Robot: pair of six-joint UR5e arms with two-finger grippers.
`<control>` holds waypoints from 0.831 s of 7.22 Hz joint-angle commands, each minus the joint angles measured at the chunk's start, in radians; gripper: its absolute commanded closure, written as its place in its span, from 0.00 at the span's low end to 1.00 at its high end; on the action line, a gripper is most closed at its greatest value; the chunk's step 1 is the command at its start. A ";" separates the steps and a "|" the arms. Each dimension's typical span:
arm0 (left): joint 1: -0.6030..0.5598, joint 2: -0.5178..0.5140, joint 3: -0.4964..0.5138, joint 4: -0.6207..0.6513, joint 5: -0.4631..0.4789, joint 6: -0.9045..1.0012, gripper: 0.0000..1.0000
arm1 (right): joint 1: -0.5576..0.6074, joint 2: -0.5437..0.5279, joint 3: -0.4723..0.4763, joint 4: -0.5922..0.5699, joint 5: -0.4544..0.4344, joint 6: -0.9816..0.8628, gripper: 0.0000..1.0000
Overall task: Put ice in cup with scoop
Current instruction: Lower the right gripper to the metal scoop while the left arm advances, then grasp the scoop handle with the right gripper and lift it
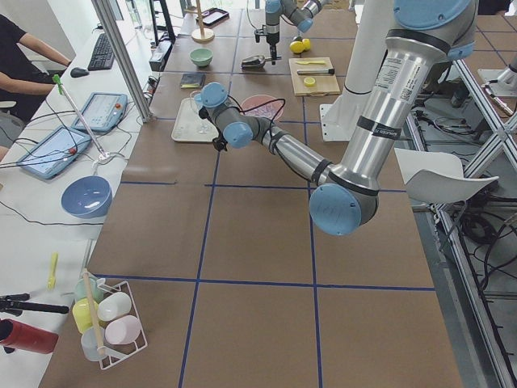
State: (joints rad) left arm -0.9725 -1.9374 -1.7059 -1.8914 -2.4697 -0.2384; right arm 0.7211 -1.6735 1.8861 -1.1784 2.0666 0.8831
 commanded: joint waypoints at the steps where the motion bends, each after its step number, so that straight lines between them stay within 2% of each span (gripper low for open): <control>1: 0.000 0.000 -0.001 0.000 0.000 -0.001 0.00 | 0.001 -0.002 0.001 0.002 0.003 -0.001 0.74; 2: 0.000 0.000 -0.001 0.000 0.000 -0.001 0.00 | 0.003 -0.011 0.002 0.008 0.007 -0.001 0.97; 4: 0.000 0.002 -0.005 0.000 0.001 -0.002 0.00 | 0.008 -0.014 0.019 0.010 0.007 0.000 1.00; 6: 0.000 0.002 -0.011 0.000 0.002 -0.004 0.00 | 0.055 -0.012 0.089 0.002 0.004 0.004 1.00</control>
State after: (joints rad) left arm -0.9726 -1.9361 -1.7123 -1.8914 -2.4684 -0.2418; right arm 0.7459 -1.6857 1.9329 -1.1735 2.0725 0.8842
